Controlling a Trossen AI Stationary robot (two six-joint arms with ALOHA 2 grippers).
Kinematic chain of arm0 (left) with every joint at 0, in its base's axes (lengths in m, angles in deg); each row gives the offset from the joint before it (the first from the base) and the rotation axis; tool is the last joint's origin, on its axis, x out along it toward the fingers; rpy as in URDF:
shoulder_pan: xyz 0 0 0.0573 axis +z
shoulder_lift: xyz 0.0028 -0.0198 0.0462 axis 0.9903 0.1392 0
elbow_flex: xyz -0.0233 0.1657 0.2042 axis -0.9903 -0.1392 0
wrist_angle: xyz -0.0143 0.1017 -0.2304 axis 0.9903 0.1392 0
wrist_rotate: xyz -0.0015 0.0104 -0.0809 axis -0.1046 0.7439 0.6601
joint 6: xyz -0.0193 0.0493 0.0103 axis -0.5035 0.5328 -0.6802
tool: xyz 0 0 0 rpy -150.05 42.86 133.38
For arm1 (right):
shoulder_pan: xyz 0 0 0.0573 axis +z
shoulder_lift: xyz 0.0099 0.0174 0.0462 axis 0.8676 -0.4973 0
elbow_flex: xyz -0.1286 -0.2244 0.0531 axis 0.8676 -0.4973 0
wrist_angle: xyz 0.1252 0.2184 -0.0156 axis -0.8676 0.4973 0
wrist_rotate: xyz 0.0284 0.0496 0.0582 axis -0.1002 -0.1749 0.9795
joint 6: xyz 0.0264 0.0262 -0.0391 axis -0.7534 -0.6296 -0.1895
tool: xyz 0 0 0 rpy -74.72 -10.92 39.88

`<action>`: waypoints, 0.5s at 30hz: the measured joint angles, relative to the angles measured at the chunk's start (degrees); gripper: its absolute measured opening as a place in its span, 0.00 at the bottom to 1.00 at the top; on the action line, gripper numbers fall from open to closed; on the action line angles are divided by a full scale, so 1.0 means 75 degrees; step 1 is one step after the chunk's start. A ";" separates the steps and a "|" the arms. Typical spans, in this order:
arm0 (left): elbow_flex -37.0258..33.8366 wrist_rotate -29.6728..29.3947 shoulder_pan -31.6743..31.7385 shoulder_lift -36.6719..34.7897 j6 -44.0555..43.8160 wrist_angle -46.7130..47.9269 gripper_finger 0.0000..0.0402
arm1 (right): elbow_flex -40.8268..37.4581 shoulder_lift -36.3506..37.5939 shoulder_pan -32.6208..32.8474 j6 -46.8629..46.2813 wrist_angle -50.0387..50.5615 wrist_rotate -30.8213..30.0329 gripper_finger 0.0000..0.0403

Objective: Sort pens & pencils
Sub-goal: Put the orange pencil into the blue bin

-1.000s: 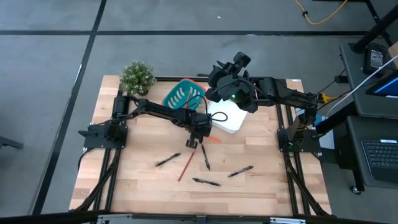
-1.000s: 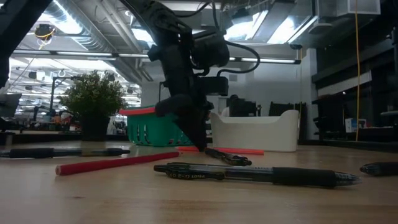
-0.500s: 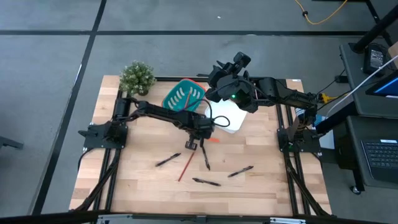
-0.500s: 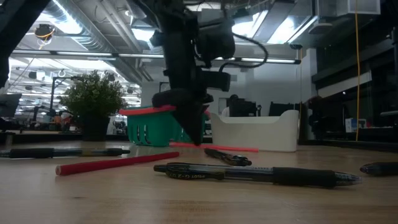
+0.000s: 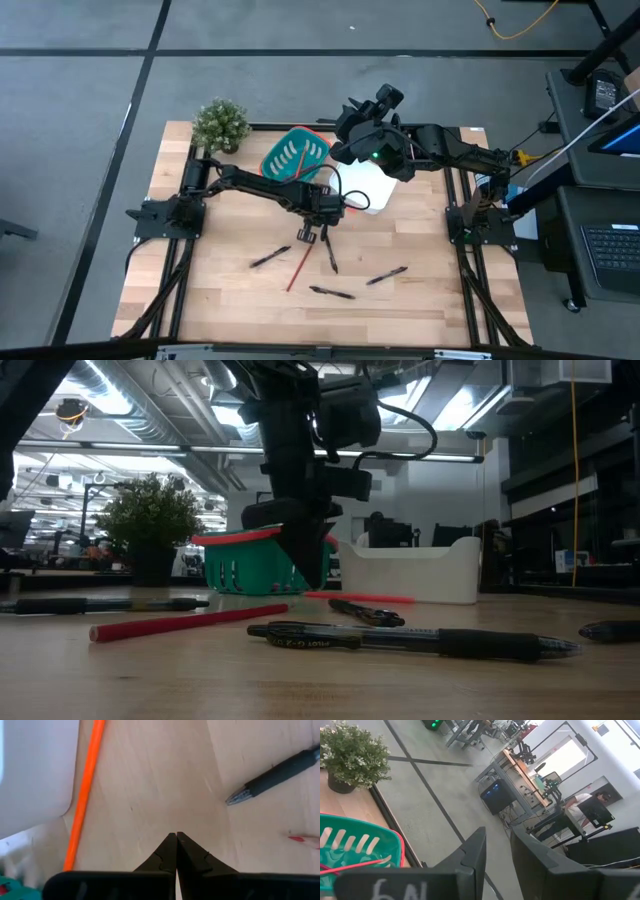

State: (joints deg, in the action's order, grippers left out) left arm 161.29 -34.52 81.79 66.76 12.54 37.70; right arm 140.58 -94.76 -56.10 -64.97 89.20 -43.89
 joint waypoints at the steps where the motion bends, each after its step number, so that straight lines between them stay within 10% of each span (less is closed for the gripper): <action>1: 0.0000 -0.0023 0.0005 -0.0002 0.0026 0.0004 0.00 | 0.0000 0.0000 0.0000 0.0000 -0.0001 0.0001 0.22; 15: 0.0012 -0.0409 0.0833 -0.0015 0.0632 -0.0233 0.12 | 0.0000 0.0000 0.0000 0.0000 0.0005 0.0001 0.22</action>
State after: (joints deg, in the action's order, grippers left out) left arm 161.38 -37.58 88.04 66.65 17.29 35.95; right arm 140.58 -94.76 -56.10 -64.97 89.24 -43.88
